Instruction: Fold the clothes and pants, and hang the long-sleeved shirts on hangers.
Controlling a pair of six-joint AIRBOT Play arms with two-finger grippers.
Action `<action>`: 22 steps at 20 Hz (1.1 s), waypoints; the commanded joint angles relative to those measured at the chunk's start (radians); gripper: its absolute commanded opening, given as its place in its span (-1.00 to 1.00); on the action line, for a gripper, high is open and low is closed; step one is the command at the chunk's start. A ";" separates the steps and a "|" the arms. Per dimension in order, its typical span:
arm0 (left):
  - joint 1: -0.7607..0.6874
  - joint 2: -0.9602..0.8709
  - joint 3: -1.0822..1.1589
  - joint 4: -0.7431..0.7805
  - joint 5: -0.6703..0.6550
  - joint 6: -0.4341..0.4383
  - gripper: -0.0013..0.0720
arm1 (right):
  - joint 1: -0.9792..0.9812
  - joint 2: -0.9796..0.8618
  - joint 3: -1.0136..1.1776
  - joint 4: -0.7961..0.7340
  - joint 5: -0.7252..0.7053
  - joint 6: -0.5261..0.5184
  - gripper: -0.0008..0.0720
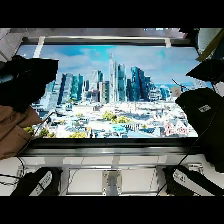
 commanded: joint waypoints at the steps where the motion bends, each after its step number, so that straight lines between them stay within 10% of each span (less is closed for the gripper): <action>1: 0.001 -0.001 0.001 0.000 0.000 0.000 0.35 | 0.001 0.000 0.001 0.000 -0.006 0.000 -0.94; 22: 0.187 -0.608 0.002 0.510 -0.056 0.014 0.37 | 0.001 -0.051 -0.199 0.002 -0.224 -0.006 -0.95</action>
